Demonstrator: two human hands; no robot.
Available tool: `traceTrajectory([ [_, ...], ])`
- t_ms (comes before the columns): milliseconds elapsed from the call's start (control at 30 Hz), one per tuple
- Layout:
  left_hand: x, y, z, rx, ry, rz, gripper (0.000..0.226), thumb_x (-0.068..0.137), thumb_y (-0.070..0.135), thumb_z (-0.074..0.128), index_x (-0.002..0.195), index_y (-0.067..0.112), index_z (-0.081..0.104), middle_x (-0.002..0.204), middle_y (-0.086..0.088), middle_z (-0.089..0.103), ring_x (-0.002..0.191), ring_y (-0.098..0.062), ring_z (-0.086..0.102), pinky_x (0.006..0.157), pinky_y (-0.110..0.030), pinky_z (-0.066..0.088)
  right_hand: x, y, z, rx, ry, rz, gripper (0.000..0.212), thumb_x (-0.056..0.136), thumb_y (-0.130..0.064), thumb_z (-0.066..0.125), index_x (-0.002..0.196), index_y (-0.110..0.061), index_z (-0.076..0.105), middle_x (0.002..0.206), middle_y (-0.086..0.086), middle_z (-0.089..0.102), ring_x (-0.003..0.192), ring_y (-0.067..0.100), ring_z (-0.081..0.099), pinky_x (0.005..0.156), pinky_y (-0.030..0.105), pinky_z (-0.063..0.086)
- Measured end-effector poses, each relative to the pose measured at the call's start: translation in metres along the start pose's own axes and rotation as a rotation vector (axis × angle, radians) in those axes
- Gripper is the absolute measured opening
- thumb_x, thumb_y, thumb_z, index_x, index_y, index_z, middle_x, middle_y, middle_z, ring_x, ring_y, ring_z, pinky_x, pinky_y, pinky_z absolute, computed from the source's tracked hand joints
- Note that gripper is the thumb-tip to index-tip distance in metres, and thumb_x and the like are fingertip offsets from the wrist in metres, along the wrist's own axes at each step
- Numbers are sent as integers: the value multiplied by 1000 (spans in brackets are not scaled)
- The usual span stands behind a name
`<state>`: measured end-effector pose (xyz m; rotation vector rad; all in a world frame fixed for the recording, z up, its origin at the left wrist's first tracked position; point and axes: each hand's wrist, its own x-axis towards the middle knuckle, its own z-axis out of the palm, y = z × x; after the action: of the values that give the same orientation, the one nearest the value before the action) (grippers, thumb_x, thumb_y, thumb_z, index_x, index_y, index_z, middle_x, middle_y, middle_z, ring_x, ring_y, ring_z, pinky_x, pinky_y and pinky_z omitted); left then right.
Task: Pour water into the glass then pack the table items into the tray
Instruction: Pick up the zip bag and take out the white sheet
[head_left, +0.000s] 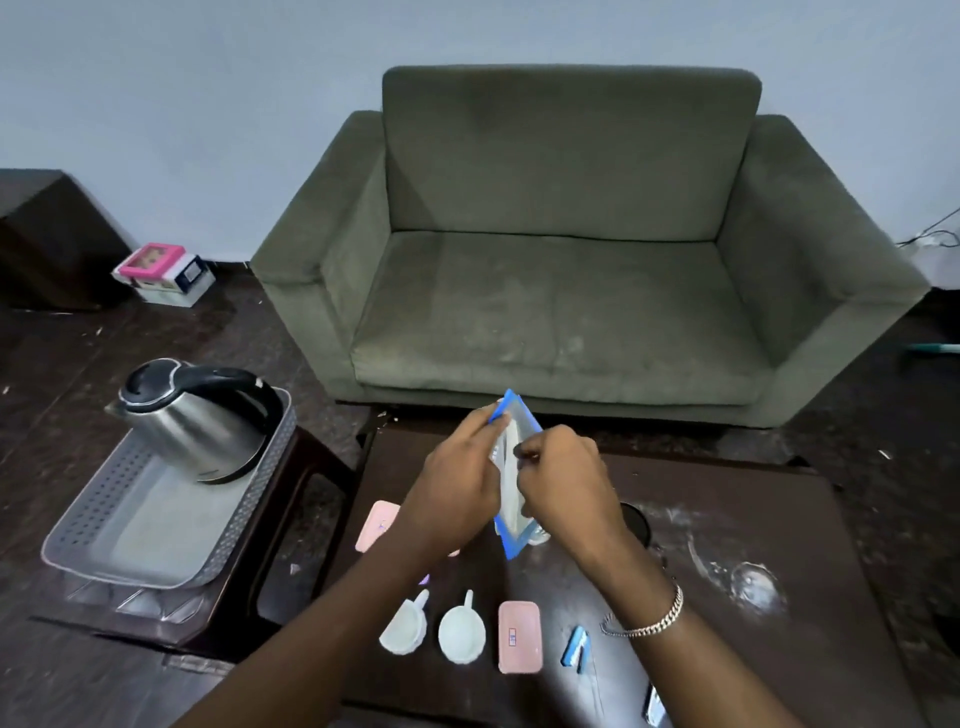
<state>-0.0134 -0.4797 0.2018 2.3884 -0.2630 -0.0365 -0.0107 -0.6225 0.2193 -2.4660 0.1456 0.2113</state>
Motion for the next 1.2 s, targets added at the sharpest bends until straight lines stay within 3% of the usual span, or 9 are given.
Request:
traceTrajectory([
  [67, 0, 15, 5, 18, -61, 42, 66, 85, 6, 39, 149, 13, 53, 164, 6, 39, 135, -20, 55, 107, -40, 49, 5, 3, -4, 107, -85, 64, 31, 83, -6, 49, 100, -10, 74, 100, 13, 72, 92, 35, 72, 77, 36, 59],
  [167, -2, 32, 9, 31, -141, 121, 75, 79, 10, 38, 152, 19, 50, 167, 12, 33, 134, -11, 51, 107, -36, 49, 18, 14, -4, 80, -136, 44, 10, 88, -2, 56, 86, -5, 65, 92, 18, 73, 80, 25, 64, 56, 34, 44],
  [400, -13, 47, 15, 27, -250, 200, 70, 82, 12, 43, 151, 21, 52, 165, 13, 37, 130, -8, 53, 107, -36, 46, 35, 43, 7, -173, -179, 85, 37, 106, -13, 44, 69, -15, 39, 101, 19, 67, 114, 30, 64, 76, 27, 38],
  [700, 31, 13, 23, 169, -216, -122, 65, 86, 3, 51, 149, 19, 50, 168, 8, 32, 141, -26, 50, 108, -42, 44, 34, 26, 25, -184, -137, -169, 19, 83, -10, 55, 68, -20, 48, 68, -3, 60, 61, 17, 53, 56, 32, 38],
  [767, 34, 3, 26, 189, -244, -141, 63, 86, 4, 52, 147, 19, 51, 167, 5, 33, 140, -28, 50, 108, -42, 43, 33, 27, 26, -244, -58, -239, 5, 82, -18, 57, 79, -19, 61, 76, 0, 68, 71, 25, 63, 60, 30, 35],
  [967, 39, -11, 29, 172, -218, -194, 55, 87, 7, 53, 139, 21, 56, 145, 0, 52, 127, -31, 58, 102, -44, 48, 32, 47, 19, 48, 152, -144, 44, 85, -28, 69, 125, -42, 58, 91, -5, 61, 92, 23, 59, 75, 35, 51],
  [1067, 38, -10, 33, 155, -232, -212, 56, 84, 7, 53, 138, 21, 58, 143, -1, 54, 126, -33, 58, 103, -44, 47, 34, 58, -2, 185, 112, -80, 66, 78, -17, 75, 138, -34, 54, 90, -14, 57, 99, 16, 54, 83, 33, 47],
  [1133, 38, -9, 35, 153, -239, -232, 55, 84, 6, 53, 136, 20, 60, 144, -2, 53, 125, -34, 59, 104, -44, 47, 37, 65, -21, 196, 58, -45, 54, 75, -12, 74, 126, -28, 67, 88, -13, 68, 91, 12, 62, 77, 29, 50],
  [1200, 38, -8, 38, 170, -250, -237, 57, 83, 2, 52, 136, 19, 60, 143, -2, 54, 125, -34, 59, 104, -43, 46, 37, 75, -39, 155, 42, -30, 22, 72, -10, 71, 87, -26, 76, 67, -14, 69, 66, 2, 61, 62, 27, 50],
])
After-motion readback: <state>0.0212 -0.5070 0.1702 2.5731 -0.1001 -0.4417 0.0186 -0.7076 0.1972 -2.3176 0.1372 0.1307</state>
